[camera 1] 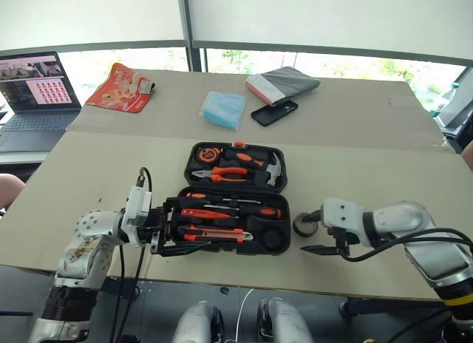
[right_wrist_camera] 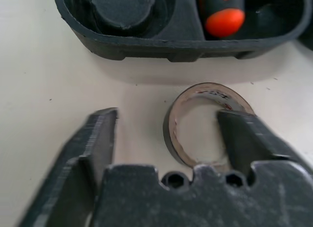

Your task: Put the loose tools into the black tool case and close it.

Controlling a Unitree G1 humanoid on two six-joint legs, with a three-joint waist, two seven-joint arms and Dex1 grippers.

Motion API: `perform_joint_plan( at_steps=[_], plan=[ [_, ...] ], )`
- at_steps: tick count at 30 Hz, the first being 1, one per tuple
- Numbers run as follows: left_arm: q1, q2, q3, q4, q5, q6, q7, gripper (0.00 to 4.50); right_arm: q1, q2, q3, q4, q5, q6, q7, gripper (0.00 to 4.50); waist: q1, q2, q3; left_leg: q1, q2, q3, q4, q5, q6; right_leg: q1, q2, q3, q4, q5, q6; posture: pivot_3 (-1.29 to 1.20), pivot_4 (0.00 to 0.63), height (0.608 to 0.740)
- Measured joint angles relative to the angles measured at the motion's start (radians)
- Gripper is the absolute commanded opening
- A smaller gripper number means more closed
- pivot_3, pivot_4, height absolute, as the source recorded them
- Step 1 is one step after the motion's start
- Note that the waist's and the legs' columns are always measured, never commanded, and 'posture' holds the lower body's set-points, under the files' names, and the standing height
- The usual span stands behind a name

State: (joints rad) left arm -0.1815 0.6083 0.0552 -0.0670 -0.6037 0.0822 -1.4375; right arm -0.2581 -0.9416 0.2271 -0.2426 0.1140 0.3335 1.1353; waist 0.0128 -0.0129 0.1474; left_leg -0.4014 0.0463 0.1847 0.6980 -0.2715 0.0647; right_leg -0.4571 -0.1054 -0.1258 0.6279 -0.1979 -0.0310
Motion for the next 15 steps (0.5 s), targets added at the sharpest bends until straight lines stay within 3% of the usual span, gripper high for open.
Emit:
perform_joint_plan(
  at_steps=[7, 11, 15],
  plan=[
    [-0.002, -0.004, 0.0, 0.001, 0.0, -0.013, -0.003, 4.5, -0.011, -0.001, 0.003, -0.003, -0.015, 0.0, 0.021, 0.02, -0.001, 0.0, 0.0, 0.0, 0.0, 0.0, 0.0, 0.0, 0.0, 0.0, 0.0, 0.0, 0.0, 0.0, 0.0, 0.0, 0.15, 0.74],
    [0.005, -0.009, 0.0, 0.001, 0.0, -0.018, -0.005, 4.5, -0.011, -0.022, -0.001, -0.006, -0.012, 0.002, 0.043, 0.02, -0.001, 0.0, 0.0, 0.001, 0.0, 0.0, 0.001, 0.0, 0.0, 0.0, 0.0, 0.0, 0.001, 0.0, 0.0, 0.0, 0.15, 0.74],
    [0.018, -0.01, -0.001, 0.0, 0.0, -0.019, -0.008, 4.5, -0.079, -0.028, -0.045, -0.091, 0.136, 0.11, 0.122, 0.02, -0.007, 0.0, 0.0, 0.001, 0.001, 0.0, 0.001, 0.0, 0.0, 0.0, 0.001, 0.001, 0.001, 0.0, 0.0, 0.0, 0.15, 0.74]
  ],
)
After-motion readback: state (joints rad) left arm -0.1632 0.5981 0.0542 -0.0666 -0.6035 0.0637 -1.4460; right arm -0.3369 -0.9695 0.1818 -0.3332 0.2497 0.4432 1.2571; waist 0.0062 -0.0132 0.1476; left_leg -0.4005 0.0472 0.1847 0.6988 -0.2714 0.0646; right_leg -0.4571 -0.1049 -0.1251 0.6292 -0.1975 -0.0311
